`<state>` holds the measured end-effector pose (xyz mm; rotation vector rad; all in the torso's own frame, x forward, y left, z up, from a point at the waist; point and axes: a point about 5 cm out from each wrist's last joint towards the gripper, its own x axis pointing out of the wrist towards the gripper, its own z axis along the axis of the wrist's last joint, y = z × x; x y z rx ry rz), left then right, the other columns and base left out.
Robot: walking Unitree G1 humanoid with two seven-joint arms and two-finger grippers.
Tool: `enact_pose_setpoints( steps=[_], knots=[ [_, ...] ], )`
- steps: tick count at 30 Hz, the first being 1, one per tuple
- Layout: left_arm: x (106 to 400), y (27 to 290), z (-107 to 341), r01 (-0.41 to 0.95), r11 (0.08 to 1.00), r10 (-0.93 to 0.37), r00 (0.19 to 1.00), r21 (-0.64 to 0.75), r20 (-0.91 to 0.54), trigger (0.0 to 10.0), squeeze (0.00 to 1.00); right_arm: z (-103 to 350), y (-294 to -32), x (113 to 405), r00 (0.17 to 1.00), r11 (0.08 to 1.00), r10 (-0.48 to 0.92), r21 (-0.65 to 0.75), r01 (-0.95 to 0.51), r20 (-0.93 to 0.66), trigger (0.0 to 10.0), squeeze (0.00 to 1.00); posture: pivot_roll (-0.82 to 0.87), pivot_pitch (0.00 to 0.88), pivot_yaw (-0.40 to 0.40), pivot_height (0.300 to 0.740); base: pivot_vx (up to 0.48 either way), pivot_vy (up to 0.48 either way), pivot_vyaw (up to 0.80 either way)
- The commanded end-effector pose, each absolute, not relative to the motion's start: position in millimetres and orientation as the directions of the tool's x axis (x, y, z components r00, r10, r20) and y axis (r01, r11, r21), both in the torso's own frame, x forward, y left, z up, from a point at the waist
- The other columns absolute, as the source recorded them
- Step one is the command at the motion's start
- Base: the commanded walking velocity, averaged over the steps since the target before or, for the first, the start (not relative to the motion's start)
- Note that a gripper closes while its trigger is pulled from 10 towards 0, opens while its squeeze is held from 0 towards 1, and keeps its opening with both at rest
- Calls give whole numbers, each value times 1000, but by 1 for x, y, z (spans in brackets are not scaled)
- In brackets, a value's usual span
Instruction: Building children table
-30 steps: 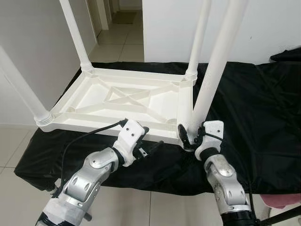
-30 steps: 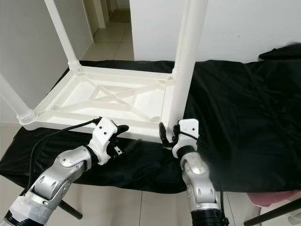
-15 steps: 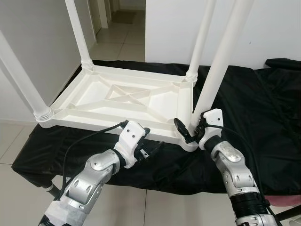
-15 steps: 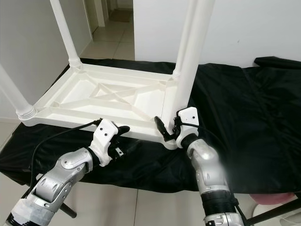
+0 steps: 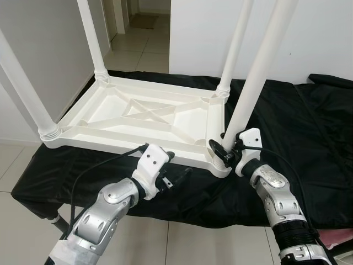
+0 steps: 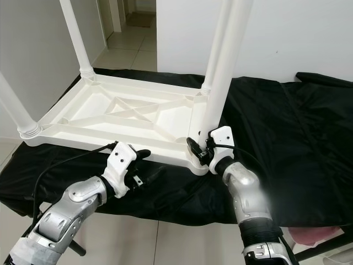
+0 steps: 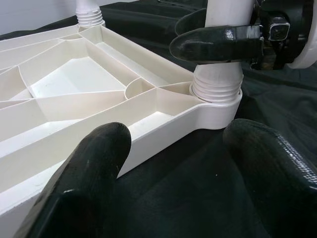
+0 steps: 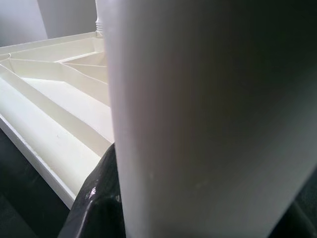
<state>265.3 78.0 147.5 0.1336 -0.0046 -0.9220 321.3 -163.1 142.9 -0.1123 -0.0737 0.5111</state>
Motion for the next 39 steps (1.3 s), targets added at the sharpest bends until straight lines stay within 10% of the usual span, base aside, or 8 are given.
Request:
enact_pose_setpoints(
  steps=[1, 4, 5, 29, 39],
  knots=[
    [265, 82, 148, 786, 604, -787, 614, 133, -60, 10000, 0, 134, -162, 321, 857, 851, 515, -120, -511, 2, 0, 0, 79, 0, -17, 740, 0, 0, 0],
    [264, 83, 148, 786, 604, -786, 615, 134, -62, 10000, 0, 133, -162, 321, 862, 857, 507, -109, -504, -1, 0, 0, 79, 0, -16, 740, 0, 0, 0],
    [264, 84, 147, 785, 604, -785, 616, 135, -65, 10000, 0, 133, -163, 319, 887, 884, 461, -89, -459, 2, 10000, 0, 70, 0, -12, 740, 0, 0, 0],
    [263, 83, 145, 775, 620, -775, 629, 122, -62, 10000, 0, 125, -153, 296, 980, 981, -188, 38, 191, -70, 10000, 0, 69, 0, -18, 740, 0, 0, 0],
    [263, 84, 146, 781, 611, -780, 622, 127, -66, 10000, 0, 126, -162, 296, 965, 967, -254, 13, 255, -65, 10000, 0, 63, 0, -2, 740, 0, 0, 0]
  ],
)
